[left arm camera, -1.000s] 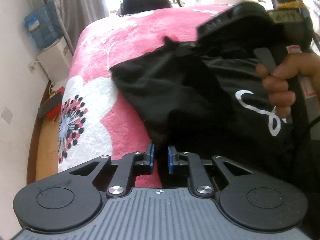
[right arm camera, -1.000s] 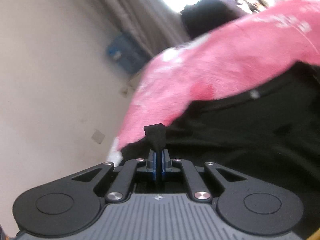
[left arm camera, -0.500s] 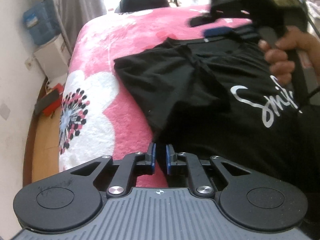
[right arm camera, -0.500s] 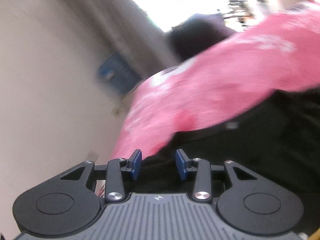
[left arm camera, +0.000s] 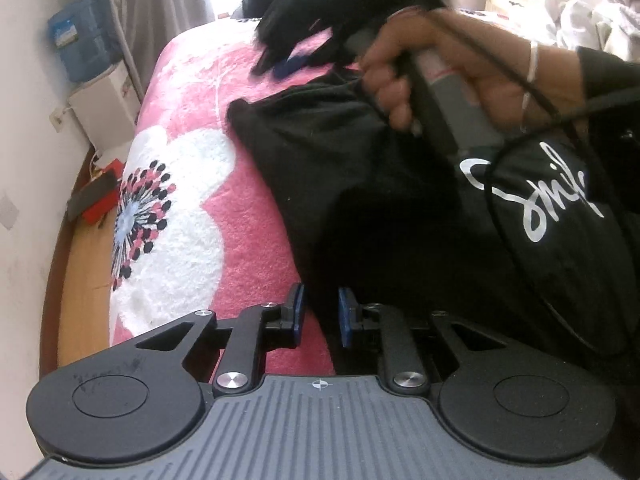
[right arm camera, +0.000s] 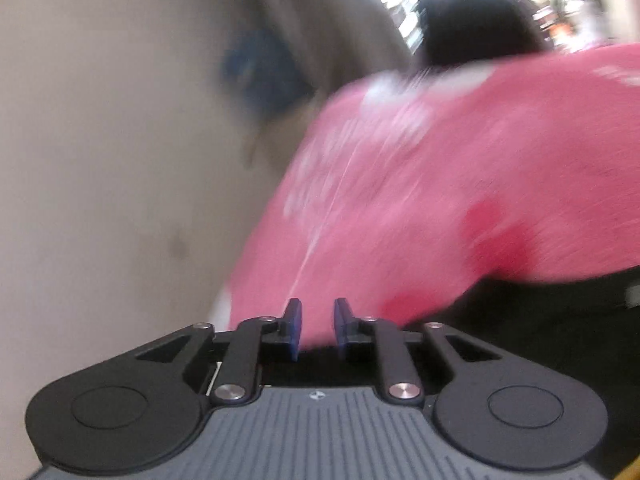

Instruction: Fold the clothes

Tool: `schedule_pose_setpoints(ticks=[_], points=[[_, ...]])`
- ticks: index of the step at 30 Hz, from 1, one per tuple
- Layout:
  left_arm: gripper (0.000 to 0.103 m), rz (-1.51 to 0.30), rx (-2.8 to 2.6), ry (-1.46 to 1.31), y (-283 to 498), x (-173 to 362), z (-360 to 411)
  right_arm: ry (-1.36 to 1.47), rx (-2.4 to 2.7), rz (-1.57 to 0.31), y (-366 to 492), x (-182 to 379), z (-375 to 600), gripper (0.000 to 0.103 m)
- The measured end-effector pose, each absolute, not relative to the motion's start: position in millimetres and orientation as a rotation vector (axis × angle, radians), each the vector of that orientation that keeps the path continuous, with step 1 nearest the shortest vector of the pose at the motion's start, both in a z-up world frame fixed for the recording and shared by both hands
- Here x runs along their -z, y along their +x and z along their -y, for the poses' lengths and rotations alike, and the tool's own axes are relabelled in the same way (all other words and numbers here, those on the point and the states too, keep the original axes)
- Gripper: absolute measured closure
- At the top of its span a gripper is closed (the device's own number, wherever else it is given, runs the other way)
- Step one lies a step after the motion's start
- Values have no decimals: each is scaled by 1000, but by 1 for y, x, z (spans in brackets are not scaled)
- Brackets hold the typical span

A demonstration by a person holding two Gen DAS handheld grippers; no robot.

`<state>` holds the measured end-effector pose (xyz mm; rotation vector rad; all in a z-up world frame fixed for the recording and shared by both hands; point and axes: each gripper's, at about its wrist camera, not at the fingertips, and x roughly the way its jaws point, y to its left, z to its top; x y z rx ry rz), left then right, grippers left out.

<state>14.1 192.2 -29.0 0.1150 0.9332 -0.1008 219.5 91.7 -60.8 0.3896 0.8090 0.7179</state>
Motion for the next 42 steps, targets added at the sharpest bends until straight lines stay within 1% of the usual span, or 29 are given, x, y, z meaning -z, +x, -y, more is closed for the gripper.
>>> schedule_pose_setpoints(ticks=[3, 5, 6, 7, 8, 10, 14, 17, 18, 20, 21, 22, 25, 33, 34, 36, 37, 38, 39, 40, 41, 42], points=[[84, -928, 111, 76, 17, 28, -198, 440, -758, -807, 213, 44, -46, 83], [81, -917, 115, 57, 19, 26, -200, 441, -769, -863, 200, 43, -27, 74], [80, -910, 119, 51, 19, 24, -201, 442, -772, -900, 193, 44, -19, 66], [76, -904, 123, 46, 20, 23, -201, 442, -774, -936, 186, 45, -11, 62], [74, -900, 127, 43, 20, 22, -201, 442, -777, -973, 179, 46, -3, 61], [72, -896, 131, 53, 22, 22, -198, 442, -781, -1046, 165, 48, 13, 61], [72, -906, 110, 115, 23, 26, -190, 340, -796, -1123, 129, 65, 6, 61], [73, -907, 101, 152, 20, 27, -187, 290, -813, -1136, 122, 77, -9, 62], [74, -907, 96, 162, 18, 27, -187, 279, -805, -1133, 120, 79, -10, 64], [84, -906, 82, 181, 17, 28, -186, 264, -790, -1130, 117, 81, -10, 80], [87, -907, 72, 189, 16, 29, -185, 266, -781, -1133, 116, 82, -6, 91], [94, -907, 64, 197, 15, 29, -185, 293, -785, -1136, 117, 81, -2, 94], [99, -900, 44, 228, 11, 28, -185, 360, -795, -1120, 111, 73, 14, 94], [100, -904, 30, 264, 7, 27, -190, 454, -773, -1167, 104, 90, 30, 94], [100, -906, 31, 268, 7, 28, -189, 456, -768, -1169, 103, 91, 32, 93], [99, -914, 39, 281, 7, 29, -189, 445, -759, -1165, 102, 90, 34, 91], [99, -914, 46, 287, 7, 29, -189, 421, -757, -1152, 101, 86, 35, 87], [95, -911, 55, 291, 5, 27, -189, 397, -756, -1139, 100, 82, 35, 85], [91, -911, 66, 290, 4, 24, -191, 374, -754, -1126, 98, 77, 35, 79], [82, -913, 71, 284, 2, 21, -195, 350, -752, -1112, 97, 73, 36, 76], [77, -912, 71, 274, 0, 16, -199, 320, -749, -1085, 96, 67, 36, 76], [77, -907, 70, 261, -1, 10, -204, 291, -749, -1048, 95, 61, 36, 76]])
